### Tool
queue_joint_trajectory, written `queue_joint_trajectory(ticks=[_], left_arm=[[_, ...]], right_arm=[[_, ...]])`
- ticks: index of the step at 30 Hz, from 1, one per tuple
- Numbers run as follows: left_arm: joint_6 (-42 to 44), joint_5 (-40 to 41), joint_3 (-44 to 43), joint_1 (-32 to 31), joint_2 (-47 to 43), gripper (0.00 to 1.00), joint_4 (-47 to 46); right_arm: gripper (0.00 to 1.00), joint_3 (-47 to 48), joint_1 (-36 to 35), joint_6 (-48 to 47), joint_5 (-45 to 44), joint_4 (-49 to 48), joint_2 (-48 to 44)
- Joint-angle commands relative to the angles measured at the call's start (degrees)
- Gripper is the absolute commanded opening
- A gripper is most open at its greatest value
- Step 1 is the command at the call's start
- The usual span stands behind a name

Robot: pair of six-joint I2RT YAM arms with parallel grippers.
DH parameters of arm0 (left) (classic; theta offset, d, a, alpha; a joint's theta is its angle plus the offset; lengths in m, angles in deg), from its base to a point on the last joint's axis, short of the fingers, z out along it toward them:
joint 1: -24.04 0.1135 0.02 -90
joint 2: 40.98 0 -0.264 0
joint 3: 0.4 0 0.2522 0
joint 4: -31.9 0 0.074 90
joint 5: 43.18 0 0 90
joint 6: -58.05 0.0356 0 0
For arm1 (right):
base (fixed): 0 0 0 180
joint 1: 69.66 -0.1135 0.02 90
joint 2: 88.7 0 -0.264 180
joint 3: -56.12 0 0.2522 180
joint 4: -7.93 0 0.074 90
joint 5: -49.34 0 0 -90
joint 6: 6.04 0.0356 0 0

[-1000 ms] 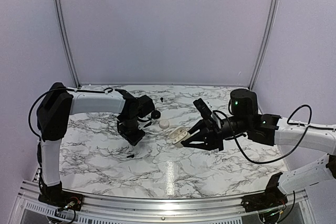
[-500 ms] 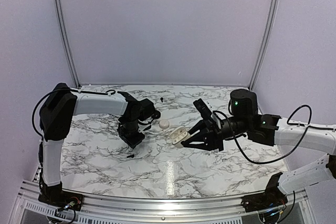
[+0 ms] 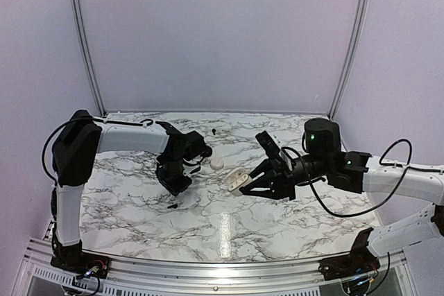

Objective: Insert the wireless bluetooth earbuds into the charging case
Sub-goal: Pick up the left earbud from the center of the board.

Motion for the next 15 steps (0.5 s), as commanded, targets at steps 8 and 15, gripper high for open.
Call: queue_joint_trajectory(ticks=[8, 15], left_arm=[[-0.2, -3.0, 3.8, 1.8, -10.2, 0.16, -6.3], [0.3, -5.8, 5.8, 2.0, -19.8, 0.16, -13.8]], right_arm=[[0.00, 0.0, 0.3, 0.5, -3.5, -5.1, -3.0], [0.00, -2.0, 0.4, 0.6, -6.7, -11.9, -4.8]])
